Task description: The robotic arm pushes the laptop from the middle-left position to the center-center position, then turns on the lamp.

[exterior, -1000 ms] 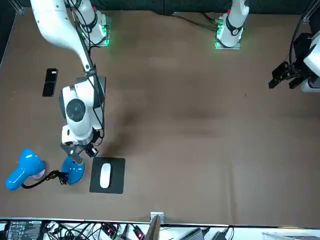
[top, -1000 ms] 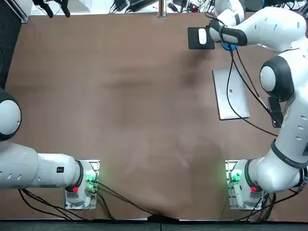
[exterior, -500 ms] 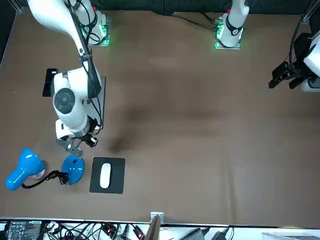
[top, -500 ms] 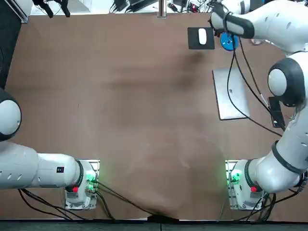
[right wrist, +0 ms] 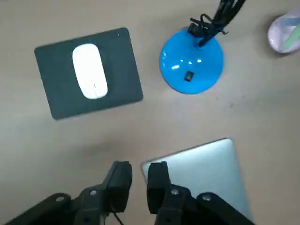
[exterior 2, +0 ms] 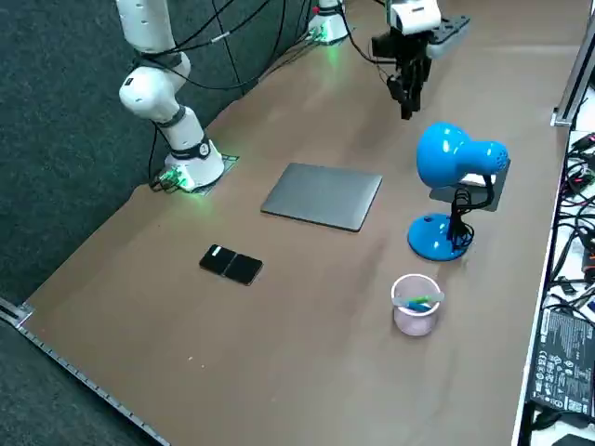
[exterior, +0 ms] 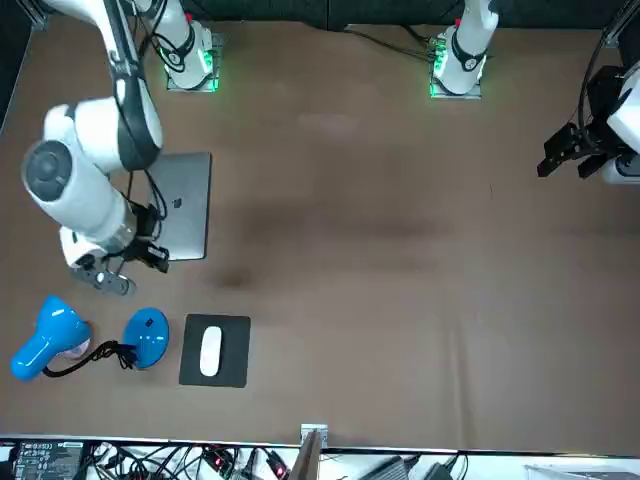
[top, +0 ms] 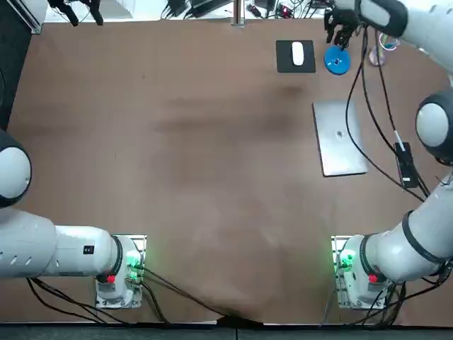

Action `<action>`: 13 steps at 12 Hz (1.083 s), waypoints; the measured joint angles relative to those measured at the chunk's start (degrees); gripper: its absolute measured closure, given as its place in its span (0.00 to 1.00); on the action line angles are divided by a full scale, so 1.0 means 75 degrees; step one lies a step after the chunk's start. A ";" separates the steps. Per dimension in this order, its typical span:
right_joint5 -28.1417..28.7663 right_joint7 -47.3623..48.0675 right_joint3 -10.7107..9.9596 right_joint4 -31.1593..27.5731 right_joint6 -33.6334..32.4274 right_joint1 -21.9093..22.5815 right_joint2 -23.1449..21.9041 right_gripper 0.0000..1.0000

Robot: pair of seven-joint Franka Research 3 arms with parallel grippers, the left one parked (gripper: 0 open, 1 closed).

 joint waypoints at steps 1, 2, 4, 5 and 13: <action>0.0018 -0.0277 -0.0007 0.0001 -0.0219 -0.0050 -0.0159 0.72; 0.0020 -0.0548 -0.0015 0.0000 -0.0405 -0.0099 -0.0322 0.68; 0.0023 -0.1031 -0.0024 0.0004 -0.0739 -0.0226 -0.0642 0.64; 0.0024 -0.1254 -0.0026 0.0003 -0.0887 -0.0313 -0.0803 0.55; 0.0044 -0.2357 -0.0049 0.0000 -0.1932 -0.0868 -0.1707 0.00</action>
